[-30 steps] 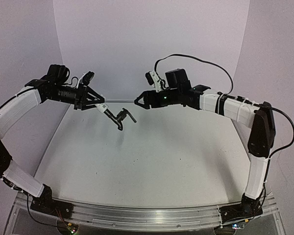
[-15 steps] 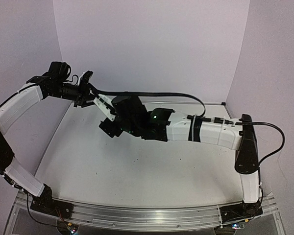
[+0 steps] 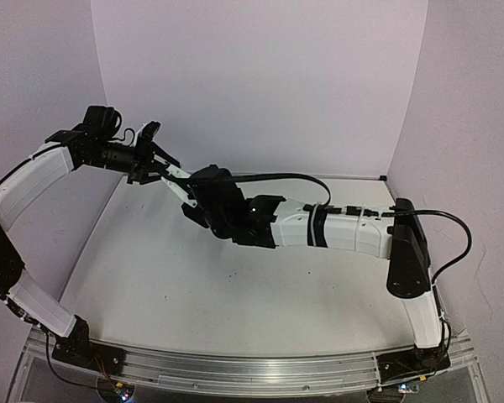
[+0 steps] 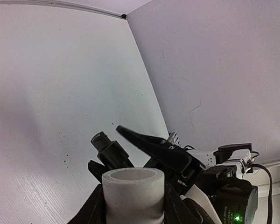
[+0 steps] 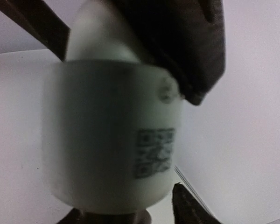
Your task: Install the water faucets
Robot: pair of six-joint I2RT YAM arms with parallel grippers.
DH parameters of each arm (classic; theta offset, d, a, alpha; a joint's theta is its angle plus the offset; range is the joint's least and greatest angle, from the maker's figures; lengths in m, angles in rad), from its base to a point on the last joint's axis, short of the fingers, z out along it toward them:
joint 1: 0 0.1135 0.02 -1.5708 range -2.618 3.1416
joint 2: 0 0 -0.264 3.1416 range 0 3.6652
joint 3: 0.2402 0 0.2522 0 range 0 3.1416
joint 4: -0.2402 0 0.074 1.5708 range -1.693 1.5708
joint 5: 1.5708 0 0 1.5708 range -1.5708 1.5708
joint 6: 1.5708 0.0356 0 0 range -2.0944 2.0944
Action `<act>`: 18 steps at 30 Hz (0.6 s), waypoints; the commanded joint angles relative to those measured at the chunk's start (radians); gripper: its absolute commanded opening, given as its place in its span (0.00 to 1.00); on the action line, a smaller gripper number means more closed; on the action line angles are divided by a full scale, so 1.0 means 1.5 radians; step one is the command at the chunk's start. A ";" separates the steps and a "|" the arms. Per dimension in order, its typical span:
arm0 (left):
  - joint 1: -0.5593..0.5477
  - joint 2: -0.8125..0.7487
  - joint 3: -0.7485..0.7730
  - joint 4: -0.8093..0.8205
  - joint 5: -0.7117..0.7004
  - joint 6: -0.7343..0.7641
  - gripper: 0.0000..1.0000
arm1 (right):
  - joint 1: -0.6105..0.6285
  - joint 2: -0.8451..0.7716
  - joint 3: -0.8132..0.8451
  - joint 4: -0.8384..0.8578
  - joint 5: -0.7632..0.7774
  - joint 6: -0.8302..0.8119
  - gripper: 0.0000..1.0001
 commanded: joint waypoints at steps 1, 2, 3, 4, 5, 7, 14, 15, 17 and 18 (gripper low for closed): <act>0.003 -0.030 0.011 0.024 0.056 0.031 0.00 | -0.002 -0.022 0.016 0.035 -0.047 0.014 0.39; 0.003 -0.029 0.012 0.024 0.062 0.041 0.00 | -0.003 -0.030 0.009 0.030 -0.070 0.020 0.33; 0.003 -0.028 0.012 0.024 0.064 0.049 0.00 | -0.004 -0.039 0.000 0.025 -0.096 0.026 0.29; 0.003 -0.029 0.011 0.024 0.065 0.058 0.00 | -0.007 -0.048 -0.008 0.016 -0.122 0.040 0.23; 0.003 -0.030 0.009 0.024 0.066 0.070 0.00 | -0.011 -0.059 -0.016 -0.001 -0.155 0.055 0.19; 0.003 -0.036 0.003 0.026 0.067 0.096 0.00 | -0.018 -0.088 -0.042 -0.018 -0.242 0.088 0.12; 0.003 -0.080 -0.028 0.033 0.121 0.248 0.00 | -0.141 -0.158 -0.091 -0.036 -0.803 0.294 0.00; 0.003 -0.088 -0.035 0.034 0.137 0.275 0.00 | -0.161 -0.153 -0.084 -0.036 -0.897 0.321 0.00; 0.003 -0.106 -0.051 0.034 0.170 0.333 0.00 | -0.188 -0.136 -0.068 -0.029 -1.090 0.381 0.00; 0.003 -0.111 -0.059 0.034 0.189 0.353 0.00 | -0.193 -0.130 -0.062 -0.020 -1.135 0.406 0.00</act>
